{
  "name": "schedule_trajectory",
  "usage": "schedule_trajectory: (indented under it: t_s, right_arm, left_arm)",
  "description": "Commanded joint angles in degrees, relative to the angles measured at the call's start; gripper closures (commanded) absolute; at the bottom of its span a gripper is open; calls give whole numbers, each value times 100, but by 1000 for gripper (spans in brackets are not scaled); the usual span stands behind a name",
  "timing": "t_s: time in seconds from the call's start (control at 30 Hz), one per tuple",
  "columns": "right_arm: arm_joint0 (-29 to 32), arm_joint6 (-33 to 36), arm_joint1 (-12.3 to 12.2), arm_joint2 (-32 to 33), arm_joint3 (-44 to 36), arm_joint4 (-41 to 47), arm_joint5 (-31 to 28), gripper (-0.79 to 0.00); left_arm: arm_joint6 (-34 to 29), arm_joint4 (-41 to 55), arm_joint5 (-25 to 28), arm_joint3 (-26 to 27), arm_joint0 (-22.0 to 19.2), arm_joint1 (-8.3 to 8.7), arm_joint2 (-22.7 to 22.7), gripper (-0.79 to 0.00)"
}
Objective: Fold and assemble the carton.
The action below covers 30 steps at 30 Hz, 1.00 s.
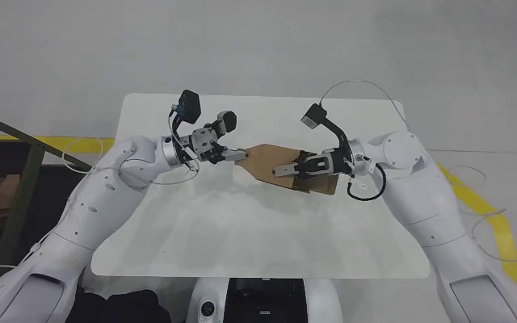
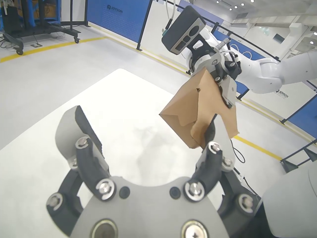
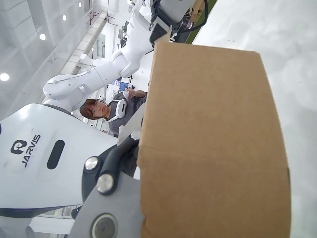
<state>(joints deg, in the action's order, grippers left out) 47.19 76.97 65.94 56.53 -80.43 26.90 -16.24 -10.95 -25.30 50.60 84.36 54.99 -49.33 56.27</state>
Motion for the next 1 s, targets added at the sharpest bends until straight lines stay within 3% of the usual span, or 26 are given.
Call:
schedule_trajectory:
  t_s: [0.0, 0.97]
  right_arm:
    - [6, 4, 3, 4, -6, 64, -25, 0]
    - [-170, 316, 105, -214, 202, 675, -193, 0]
  left_arm:
    - [-74, 29, 2, 16, 5, -12, -7, -785]
    - [-522, 391, 324, -284, -232, -309, -314, -785]
